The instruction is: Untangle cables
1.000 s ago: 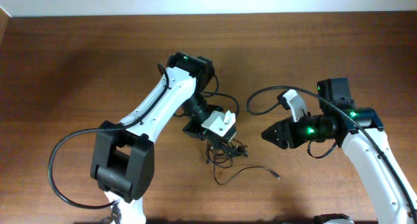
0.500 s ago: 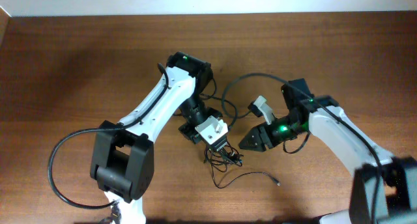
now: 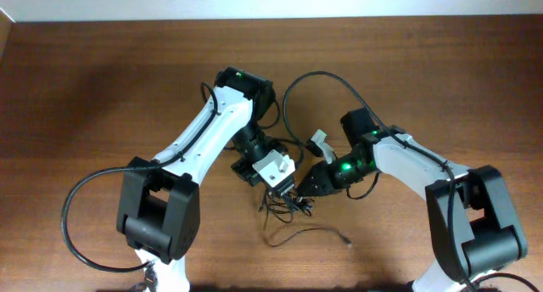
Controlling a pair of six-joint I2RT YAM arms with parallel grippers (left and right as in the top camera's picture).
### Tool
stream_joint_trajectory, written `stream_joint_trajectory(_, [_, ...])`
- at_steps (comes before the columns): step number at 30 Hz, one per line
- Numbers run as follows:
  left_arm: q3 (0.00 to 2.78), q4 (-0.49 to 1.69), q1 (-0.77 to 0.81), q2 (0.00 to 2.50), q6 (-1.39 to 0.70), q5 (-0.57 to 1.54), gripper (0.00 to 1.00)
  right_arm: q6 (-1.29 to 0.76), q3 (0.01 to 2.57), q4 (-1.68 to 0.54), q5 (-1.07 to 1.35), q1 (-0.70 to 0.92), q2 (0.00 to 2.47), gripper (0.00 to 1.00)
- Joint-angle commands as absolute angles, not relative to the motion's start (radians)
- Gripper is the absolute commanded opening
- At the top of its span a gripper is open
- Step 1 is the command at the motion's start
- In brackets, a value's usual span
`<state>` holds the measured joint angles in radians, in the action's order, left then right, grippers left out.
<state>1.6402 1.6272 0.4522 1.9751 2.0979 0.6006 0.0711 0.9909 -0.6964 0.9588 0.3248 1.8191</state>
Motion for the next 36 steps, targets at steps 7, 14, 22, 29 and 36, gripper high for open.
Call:
stream_joint_trajectory(7, [1.641,1.659,0.448,1.968,2.208,0.619,0.00,-0.060,1.007,-0.703,0.613,0.319,1.824,0.11])
stream_joint_trajectory(14, [1.641,1.650,0.448,1.968,2.208,0.603,0.00,0.135,1.169,-0.927,0.969,0.318,1.780,0.51])
stream_joint_trajectory(22, [1.641,1.663,0.444,1.968,2.208,0.610,0.00,0.112,1.168,-0.909,0.844,0.407,1.790,0.52])
stream_joint_trajectory(29, [1.641,1.663,0.400,1.968,2.208,0.682,0.00,0.081,1.113,-0.852,0.818,0.425,1.790,0.52])
stream_joint_trajectory(36, [1.641,1.670,0.398,1.968,2.208,0.696,0.00,0.017,1.103,-0.825,0.632,0.425,1.790,0.36])
